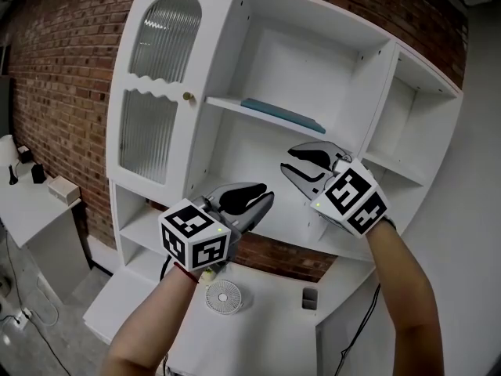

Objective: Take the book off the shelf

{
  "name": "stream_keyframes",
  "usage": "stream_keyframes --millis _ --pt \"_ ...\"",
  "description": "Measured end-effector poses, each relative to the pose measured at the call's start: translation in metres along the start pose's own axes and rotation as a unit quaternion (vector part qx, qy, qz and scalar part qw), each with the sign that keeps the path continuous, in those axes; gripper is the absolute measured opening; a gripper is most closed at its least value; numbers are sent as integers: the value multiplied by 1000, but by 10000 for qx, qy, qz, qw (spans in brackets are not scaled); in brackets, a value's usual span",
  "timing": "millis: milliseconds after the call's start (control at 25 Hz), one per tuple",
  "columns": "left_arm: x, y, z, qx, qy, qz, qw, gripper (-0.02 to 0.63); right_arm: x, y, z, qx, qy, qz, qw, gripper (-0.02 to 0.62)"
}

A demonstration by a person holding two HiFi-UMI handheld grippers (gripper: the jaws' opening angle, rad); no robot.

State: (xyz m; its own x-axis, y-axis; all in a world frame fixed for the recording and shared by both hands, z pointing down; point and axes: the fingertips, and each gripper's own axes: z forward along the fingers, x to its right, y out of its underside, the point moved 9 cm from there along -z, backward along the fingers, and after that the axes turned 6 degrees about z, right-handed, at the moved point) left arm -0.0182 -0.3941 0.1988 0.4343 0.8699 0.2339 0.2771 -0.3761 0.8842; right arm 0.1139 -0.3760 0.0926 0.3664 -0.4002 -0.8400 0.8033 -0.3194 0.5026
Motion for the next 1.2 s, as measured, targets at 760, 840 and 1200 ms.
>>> stream_keyframes --millis 760,840,1200 --pt "-29 -14 33 -73 25 -80 9999 71 65 -10 44 -620 55 -592 9963 146" --pt "-31 -17 35 -106 25 -80 9999 72 71 -11 48 -650 33 -577 9962 152" --pt "-39 -23 39 -186 61 -51 9998 75 89 -12 68 -889 -281 -467 9946 162"
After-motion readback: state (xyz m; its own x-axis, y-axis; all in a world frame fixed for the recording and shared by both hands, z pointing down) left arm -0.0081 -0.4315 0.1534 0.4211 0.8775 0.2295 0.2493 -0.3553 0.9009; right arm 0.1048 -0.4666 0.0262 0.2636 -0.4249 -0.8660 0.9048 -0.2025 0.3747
